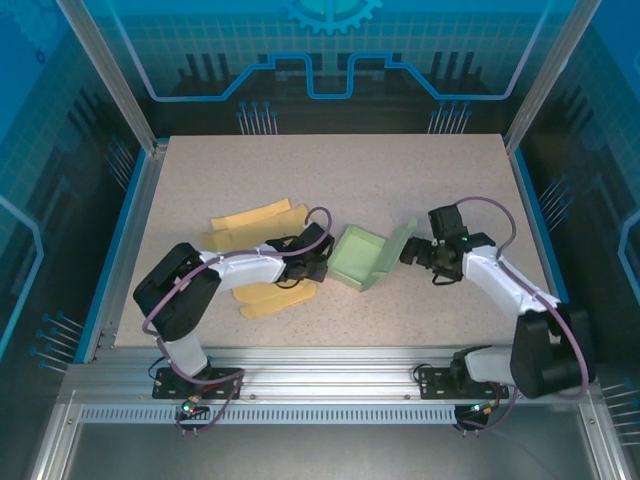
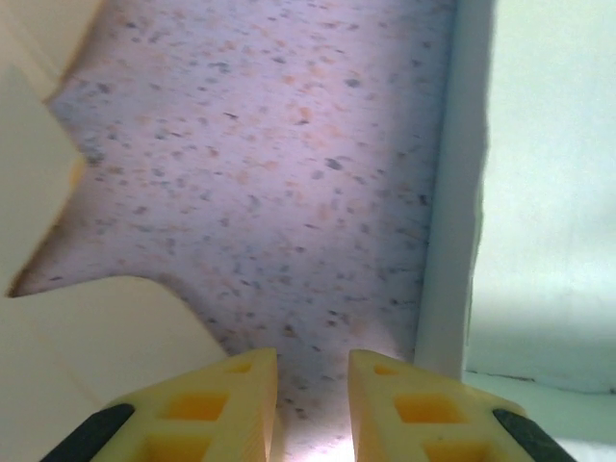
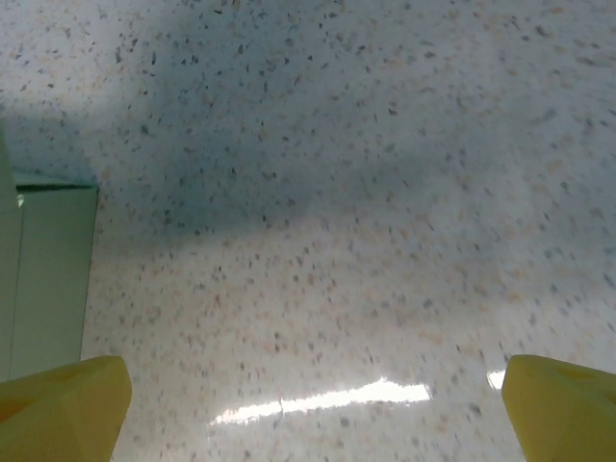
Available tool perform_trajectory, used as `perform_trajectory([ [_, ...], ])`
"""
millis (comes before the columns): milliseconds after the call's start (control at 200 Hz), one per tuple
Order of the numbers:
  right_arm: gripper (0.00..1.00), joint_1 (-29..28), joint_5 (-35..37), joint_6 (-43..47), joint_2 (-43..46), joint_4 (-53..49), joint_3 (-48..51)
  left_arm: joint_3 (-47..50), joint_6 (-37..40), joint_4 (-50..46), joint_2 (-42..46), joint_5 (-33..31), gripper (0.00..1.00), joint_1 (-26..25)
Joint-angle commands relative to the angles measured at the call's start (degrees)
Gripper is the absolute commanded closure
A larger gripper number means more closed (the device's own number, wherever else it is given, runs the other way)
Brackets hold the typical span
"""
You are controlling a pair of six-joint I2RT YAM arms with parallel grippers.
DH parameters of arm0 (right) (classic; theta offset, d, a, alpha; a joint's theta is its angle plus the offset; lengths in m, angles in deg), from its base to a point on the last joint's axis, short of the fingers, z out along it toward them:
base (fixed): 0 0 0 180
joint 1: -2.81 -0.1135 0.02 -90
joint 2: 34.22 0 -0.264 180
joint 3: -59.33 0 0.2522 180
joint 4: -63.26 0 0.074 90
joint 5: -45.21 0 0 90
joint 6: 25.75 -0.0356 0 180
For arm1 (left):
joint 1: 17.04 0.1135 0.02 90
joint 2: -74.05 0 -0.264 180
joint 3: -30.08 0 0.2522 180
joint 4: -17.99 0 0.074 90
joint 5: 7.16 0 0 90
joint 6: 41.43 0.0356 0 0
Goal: Fold the paper box
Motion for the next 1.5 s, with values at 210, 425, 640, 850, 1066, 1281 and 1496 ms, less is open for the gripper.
perform_trajectory([
  [210, 0.00, 5.05, -6.89, 8.95, -13.67, 5.41, -13.89, -1.69, -3.54, 7.42, -2.47, 10.36, 0.72, -5.17],
  [425, 0.00, 7.76, -6.45, 11.75, -21.74, 1.02, -23.71, -4.38, -2.56, 14.16, -5.43, 16.94, 0.68, -9.65],
  [640, 0.00, 14.64, -2.06, 8.83, -16.31, -3.56, -23.53, 0.65, 2.58, 20.39, 1.63, 11.00, 0.56, -11.35],
  [850, 0.00, 18.92, 1.29, 4.59, -2.02, -6.84, -12.99, 0.46, 0.89, 16.61, 6.94, 9.32, 0.45, -1.74],
  [1066, 0.00, 18.04, 1.30, -1.75, 15.56, -10.70, 0.44, -9.79, 3.28, 13.81, 1.16, 12.60, 0.43, 6.32],
  [1281, 0.00, 16.92, -5.61, -7.40, 36.47, -13.21, 11.75, -17.96, 2.62, 10.80, -8.30, 18.52, 0.54, 10.49],
  [1496, 0.00, 11.33, -12.41, -14.66, 47.19, -11.31, 19.02, -19.25, 1.29, 11.00, -12.90, 23.70, 0.61, 10.44],
])
